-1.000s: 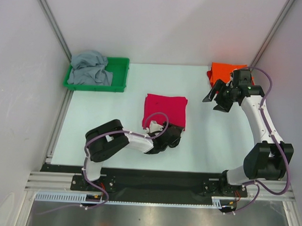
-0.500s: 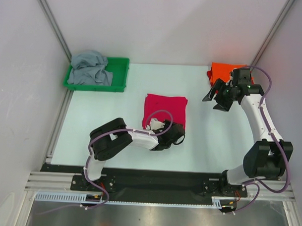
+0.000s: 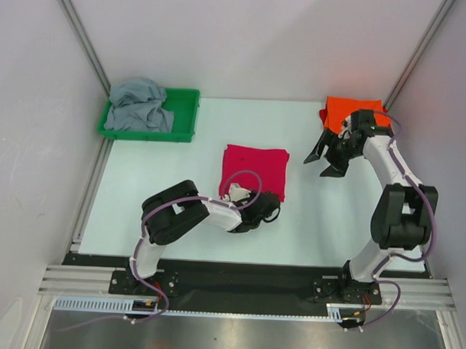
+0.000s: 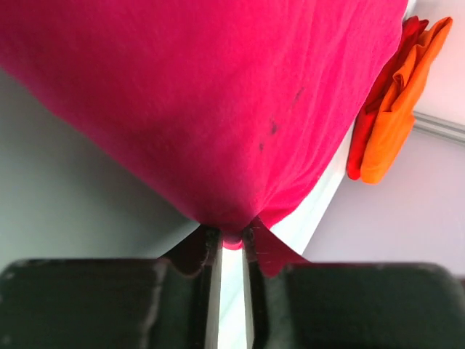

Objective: Fold and stack the t-shirts
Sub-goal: Neatly place the folded tshirt to the corner

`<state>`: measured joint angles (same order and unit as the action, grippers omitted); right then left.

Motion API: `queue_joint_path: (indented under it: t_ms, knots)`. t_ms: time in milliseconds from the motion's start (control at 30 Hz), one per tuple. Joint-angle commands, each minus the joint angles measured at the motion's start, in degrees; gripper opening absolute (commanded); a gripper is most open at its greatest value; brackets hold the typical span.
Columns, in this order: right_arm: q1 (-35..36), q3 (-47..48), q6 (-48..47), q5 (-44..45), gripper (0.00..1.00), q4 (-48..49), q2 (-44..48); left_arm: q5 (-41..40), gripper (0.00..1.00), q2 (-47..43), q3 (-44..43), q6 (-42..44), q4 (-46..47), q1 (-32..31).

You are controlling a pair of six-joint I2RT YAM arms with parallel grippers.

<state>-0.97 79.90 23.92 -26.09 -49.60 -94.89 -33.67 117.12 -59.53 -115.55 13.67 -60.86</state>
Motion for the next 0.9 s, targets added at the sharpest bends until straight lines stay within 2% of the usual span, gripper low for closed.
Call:
queue_joint_path:
  t_ms: [0, 67, 267, 467, 667, 733, 767, 867]
  knots:
    - [0.09, 2.54, -3.26, -7.83, 0.80, -1.46, -3.89, 0.09, 0.13, -1.36, 3.18, -19.11, 0.30, 1.88]
    - [0.09, 3.33, -3.97, -9.59, 0.82, -0.76, -6.44, 1.14, 0.08, -3.11, 4.50, -17.44, 3.54, 2.41]
    - [0.09, 5.35, -7.75, -14.43, 0.82, 0.65, -12.77, 7.03, 0.06, -6.73, 7.85, -13.48, 9.35, 4.96]
    - [0.80, 4.04, -9.77, -16.27, 0.84, 3.54, -15.84, 11.25, 0.05, -9.37, 7.94, -10.58, 10.50, 7.33]
    - [5.54, 3.95, -11.09, -21.36, 0.88, 8.64, -19.36, 15.83, 0.04, -9.54, 7.41, -10.31, 10.76, 7.95]
    - [5.89, 3.77, -10.22, -21.99, 0.90, 11.44, -20.16, 16.53, 0.04, -9.89, 7.15, -10.23, 9.36, 8.13]
    - [6.07, 3.69, -9.60, -21.99, 0.95, 12.16, -20.42, 16.62, 0.05, -10.24, 7.14, -9.44, 9.18, 8.21]
    - [7.04, 4.30, -9.68, -22.70, 0.96, 12.43, -22.35, 16.97, 0.04, -10.60, 6.71, -8.65, 7.95, 8.39]
